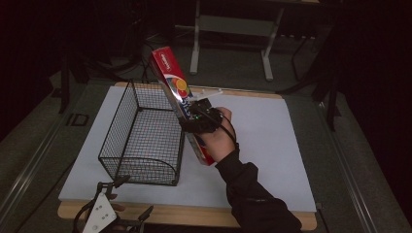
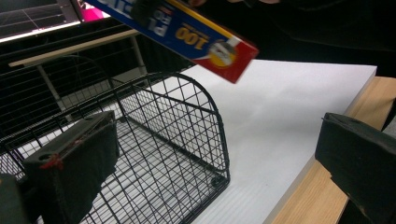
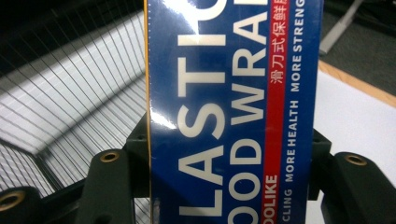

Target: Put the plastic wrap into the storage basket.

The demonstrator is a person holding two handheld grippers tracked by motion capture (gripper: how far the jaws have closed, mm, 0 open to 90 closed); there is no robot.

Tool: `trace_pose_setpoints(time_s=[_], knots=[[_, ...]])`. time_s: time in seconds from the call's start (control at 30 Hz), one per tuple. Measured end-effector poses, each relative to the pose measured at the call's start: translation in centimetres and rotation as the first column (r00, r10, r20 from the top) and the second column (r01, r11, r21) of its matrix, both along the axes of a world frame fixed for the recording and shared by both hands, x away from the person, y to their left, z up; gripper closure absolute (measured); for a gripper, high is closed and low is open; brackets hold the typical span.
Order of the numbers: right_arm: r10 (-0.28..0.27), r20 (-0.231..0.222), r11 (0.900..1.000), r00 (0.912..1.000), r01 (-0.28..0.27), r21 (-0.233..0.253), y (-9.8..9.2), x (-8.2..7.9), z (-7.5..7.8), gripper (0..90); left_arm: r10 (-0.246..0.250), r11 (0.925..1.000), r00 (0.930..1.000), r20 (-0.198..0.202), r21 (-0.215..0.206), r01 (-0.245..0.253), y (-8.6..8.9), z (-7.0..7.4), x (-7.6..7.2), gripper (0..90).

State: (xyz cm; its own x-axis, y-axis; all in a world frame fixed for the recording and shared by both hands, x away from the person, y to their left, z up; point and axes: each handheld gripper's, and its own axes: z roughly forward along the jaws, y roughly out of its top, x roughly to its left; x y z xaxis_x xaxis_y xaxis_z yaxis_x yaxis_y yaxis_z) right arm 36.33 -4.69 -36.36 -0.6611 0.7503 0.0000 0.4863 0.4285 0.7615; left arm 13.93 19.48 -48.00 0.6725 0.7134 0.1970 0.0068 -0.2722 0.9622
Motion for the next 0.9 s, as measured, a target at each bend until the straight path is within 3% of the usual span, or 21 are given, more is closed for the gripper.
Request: trace_pose_setpoints(time_s=[0.37,0.7,0.9], knots=[[0.001,-0.002,0.999,1.0,-0.001,0.04,5.0,0.9,1.9,41.0,-0.005,1.0,1.0,0.007,-0.003,0.005,0.0,0.0,-0.1,0.2],[-0.009,0.002,0.998,1.0,0.009,0.059,8.6,1.6,1.6,41.0,-0.01,0.9999,0.9999,0.012,0.006,0.01,0.1,0.1,-0.2,0.2],[-0.013,-0.005,0.997,0.9999,0.013,0.071,9.7,1.9,0.9,41.0,-0.009,1.0,0.9999,0.013,0.004,0.009,0.1,0.1,-0.3,0.2]])
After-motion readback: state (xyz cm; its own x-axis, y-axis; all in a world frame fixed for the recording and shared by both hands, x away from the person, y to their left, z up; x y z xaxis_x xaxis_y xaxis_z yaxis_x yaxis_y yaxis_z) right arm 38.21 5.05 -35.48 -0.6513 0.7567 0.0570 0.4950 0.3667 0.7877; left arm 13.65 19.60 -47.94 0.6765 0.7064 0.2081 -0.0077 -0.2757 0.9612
